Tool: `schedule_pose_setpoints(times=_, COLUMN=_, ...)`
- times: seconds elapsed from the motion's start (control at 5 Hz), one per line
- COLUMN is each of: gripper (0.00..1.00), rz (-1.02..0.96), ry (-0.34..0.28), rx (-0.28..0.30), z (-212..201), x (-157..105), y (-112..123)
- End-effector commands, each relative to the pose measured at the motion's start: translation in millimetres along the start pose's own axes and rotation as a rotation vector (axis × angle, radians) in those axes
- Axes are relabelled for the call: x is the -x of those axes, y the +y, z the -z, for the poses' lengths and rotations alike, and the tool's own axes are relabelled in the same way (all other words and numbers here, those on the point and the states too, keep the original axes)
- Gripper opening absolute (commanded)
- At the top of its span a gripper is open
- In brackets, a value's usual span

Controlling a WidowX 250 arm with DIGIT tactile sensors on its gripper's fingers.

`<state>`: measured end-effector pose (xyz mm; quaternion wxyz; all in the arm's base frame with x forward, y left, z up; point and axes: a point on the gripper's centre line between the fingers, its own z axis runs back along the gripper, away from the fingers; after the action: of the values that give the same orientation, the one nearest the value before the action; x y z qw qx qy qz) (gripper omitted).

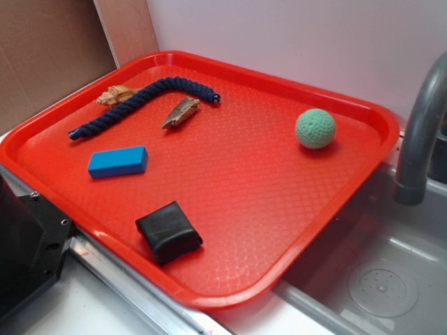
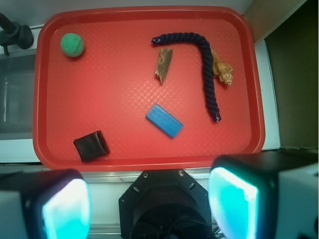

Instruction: Grab the blue rope.

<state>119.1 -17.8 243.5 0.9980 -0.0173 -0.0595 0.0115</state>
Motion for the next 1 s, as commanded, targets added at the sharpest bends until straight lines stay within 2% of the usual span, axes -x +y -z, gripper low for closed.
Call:
schedule_pose_setpoints(times=0.0, gripper=1.0, rz=0.0, ry=0.0, rx=0.0, z=0, x=0, y=0)
schedule_pose_setpoints(times=0.4, gripper=1.0, rz=-0.135, ry=-0.002, rx=-0.094, z=10, x=-80, y=24)
schedule_pose_setpoints(times=0.6, gripper=1.0, rz=0.119, ry=-0.008, rx=-0.115, z=33, x=-127, y=59)
schedule_pose_setpoints(times=0.8, gripper=1.0, rz=0.383, ry=0.088, rx=-0.157, z=60, x=-144, y=93)
